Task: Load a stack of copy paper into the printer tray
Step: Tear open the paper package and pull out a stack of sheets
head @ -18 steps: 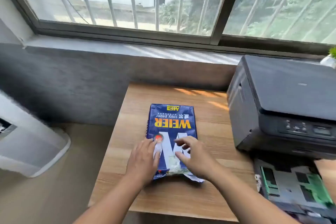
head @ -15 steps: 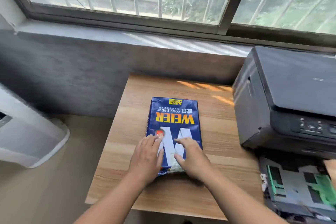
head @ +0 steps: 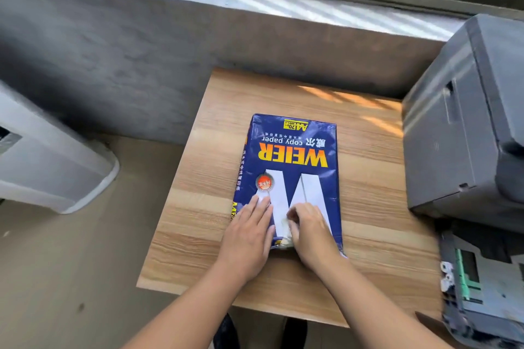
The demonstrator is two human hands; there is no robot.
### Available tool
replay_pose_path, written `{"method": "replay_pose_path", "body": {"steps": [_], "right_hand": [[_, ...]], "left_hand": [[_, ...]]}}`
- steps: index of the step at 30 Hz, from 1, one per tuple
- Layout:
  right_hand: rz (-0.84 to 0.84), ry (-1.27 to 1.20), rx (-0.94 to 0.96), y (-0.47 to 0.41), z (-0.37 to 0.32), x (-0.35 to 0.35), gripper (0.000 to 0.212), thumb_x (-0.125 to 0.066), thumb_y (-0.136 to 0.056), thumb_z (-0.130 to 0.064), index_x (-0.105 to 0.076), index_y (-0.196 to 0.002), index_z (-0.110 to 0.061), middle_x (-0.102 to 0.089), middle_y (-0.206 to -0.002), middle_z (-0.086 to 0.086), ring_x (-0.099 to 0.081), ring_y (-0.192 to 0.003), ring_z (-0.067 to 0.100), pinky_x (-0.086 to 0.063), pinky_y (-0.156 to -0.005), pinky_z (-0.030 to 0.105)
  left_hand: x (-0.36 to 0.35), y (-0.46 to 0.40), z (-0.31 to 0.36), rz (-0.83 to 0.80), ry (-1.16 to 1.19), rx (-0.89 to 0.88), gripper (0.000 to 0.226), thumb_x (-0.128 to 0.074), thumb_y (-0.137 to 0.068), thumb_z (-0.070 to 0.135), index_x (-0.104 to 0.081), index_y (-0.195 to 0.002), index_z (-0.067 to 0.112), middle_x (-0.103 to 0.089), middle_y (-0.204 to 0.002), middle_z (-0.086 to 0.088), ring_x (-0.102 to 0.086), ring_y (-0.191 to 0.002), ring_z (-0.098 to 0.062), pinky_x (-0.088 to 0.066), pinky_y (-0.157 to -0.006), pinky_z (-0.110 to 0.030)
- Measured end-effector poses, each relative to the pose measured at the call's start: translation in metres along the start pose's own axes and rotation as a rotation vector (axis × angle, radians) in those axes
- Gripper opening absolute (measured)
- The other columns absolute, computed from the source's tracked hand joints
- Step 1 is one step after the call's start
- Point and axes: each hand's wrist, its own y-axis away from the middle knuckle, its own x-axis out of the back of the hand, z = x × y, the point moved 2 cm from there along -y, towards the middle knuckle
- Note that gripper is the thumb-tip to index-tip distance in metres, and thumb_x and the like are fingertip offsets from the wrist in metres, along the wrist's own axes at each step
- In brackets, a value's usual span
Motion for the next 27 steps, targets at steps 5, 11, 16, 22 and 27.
{"method": "replay_pose_path", "body": {"steps": [5,11,16,22,27], "right_hand": [[0.035,0.159,0.097,-0.006,0.005,0.001,0.008,-0.065,-0.088,-0.012,-0.058,-0.083,-0.012,-0.059,-0.087,0.003,-0.053,-0.086,0.026,-0.049,-0.075,0.039],[-0.002,0.389,0.243,-0.005,0.009,0.004,0.016,-0.067,-0.083,-0.006,-0.054,-0.084,-0.015,-0.055,-0.087,0.003,-0.052,-0.081,0.026,-0.048,-0.071,0.035],[-0.029,0.537,0.392,0.018,0.014,0.004,0.023,-0.074,-0.072,-0.006,-0.055,-0.081,-0.016,-0.056,-0.082,0.003,-0.054,-0.076,0.025,-0.047,-0.067,0.032],[-0.021,0.532,0.585,0.04,0.007,0.021,0.01,-0.063,-0.083,-0.009,-0.058,-0.09,-0.013,-0.059,-0.109,0.009,-0.055,-0.102,0.027,-0.05,-0.087,0.036],[-0.141,0.447,0.641,0.089,0.014,0.001,0.019,-0.051,-0.091,-0.01,-0.057,-0.109,-0.008,-0.059,-0.13,0.014,-0.057,-0.118,0.03,-0.049,-0.1,0.038]], "left_hand": [[-0.006,0.001,-0.003,-0.101,-0.08,-0.015,0.056,-0.028,-0.1,0.035,-0.028,-0.15,0.01,-0.026,-0.161,-0.003,-0.018,-0.149,-0.024,-0.029,-0.117,-0.043],[-0.006,0.001,0.0,-0.123,-0.134,-0.005,0.058,-0.021,-0.099,0.035,-0.031,-0.149,0.008,-0.029,-0.16,-0.005,-0.022,-0.148,-0.025,-0.03,-0.117,-0.043],[-0.008,-0.001,0.0,-0.162,-0.19,-0.005,0.06,-0.012,-0.099,0.036,-0.019,-0.152,0.009,-0.018,-0.163,-0.005,-0.012,-0.15,-0.026,-0.022,-0.121,-0.042],[-0.009,-0.001,0.001,-0.184,-0.175,0.009,0.061,-0.02,-0.101,0.04,-0.015,-0.153,0.01,-0.012,-0.165,-0.004,-0.006,-0.151,-0.025,-0.02,-0.12,-0.042],[-0.005,-0.001,-0.001,-0.153,-0.145,-0.011,0.059,-0.02,-0.101,0.04,-0.013,-0.154,0.012,-0.011,-0.164,-0.001,-0.005,-0.151,-0.021,-0.015,-0.123,-0.038]]}}
